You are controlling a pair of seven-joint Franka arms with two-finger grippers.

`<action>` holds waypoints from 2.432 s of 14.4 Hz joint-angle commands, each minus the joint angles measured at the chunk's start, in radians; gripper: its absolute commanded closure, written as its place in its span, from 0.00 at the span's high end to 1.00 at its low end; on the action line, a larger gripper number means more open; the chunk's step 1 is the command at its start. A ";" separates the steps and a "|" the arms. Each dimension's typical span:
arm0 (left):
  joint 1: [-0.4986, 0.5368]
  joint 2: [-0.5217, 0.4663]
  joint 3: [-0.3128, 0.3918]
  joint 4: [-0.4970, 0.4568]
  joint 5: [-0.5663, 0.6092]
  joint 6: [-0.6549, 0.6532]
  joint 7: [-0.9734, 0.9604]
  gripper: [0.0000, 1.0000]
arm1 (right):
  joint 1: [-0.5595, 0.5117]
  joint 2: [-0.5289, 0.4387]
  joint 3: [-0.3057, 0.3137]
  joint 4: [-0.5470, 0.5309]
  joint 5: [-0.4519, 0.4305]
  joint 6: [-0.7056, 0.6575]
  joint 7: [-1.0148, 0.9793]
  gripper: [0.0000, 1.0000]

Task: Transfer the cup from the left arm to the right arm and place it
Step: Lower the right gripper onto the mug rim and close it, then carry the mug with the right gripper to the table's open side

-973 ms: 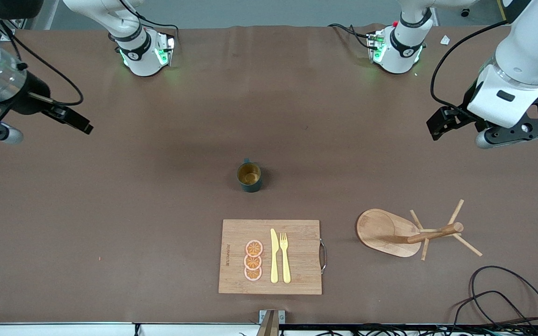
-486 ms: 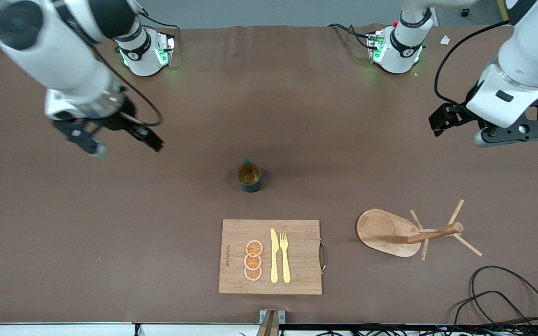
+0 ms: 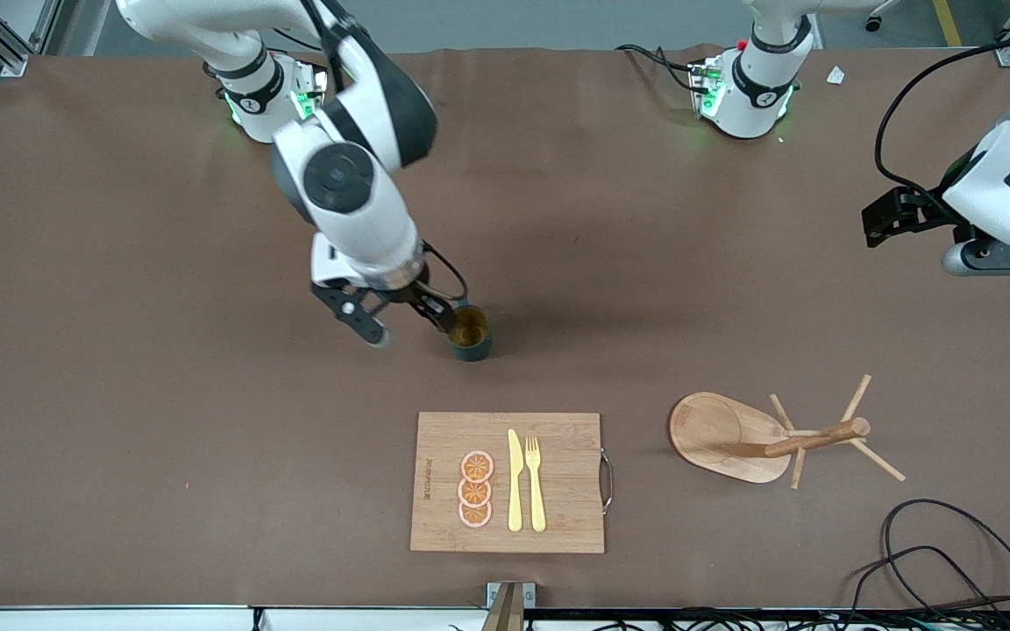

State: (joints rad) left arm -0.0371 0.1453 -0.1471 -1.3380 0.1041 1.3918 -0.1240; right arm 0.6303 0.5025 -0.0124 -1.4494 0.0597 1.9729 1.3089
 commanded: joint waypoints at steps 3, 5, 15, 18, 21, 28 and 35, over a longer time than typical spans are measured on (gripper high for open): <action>0.000 -0.030 -0.005 -0.007 -0.018 -0.011 0.017 1.00 | 0.043 0.195 -0.011 0.149 0.006 0.079 0.027 1.00; 0.002 -0.061 -0.005 -0.012 -0.020 -0.011 0.017 1.00 | 0.074 0.249 -0.011 0.147 0.002 0.112 0.061 1.00; 0.055 -0.187 0.000 -0.158 -0.096 -0.010 0.017 1.00 | 0.089 0.294 -0.012 0.113 -0.006 0.168 -0.149 0.17; 0.052 -0.201 0.003 -0.179 -0.101 -0.004 -0.003 1.00 | 0.091 0.294 -0.012 0.080 -0.009 0.202 -0.154 0.01; 0.051 -0.213 0.018 -0.214 -0.098 0.036 0.014 1.00 | 0.065 0.284 -0.014 0.080 -0.008 0.184 -0.242 0.00; 0.057 -0.211 0.035 -0.222 -0.104 0.053 0.021 1.00 | -0.133 0.136 -0.017 0.093 0.003 -0.015 -0.632 0.00; 0.059 -0.204 0.034 -0.214 -0.107 0.050 0.020 1.00 | -0.438 0.082 -0.018 0.084 0.002 -0.042 -1.231 0.00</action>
State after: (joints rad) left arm 0.0120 -0.0523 -0.1146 -1.5514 0.0158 1.4336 -0.1219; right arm 0.2792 0.6070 -0.0525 -1.3268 0.0575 1.9257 0.2301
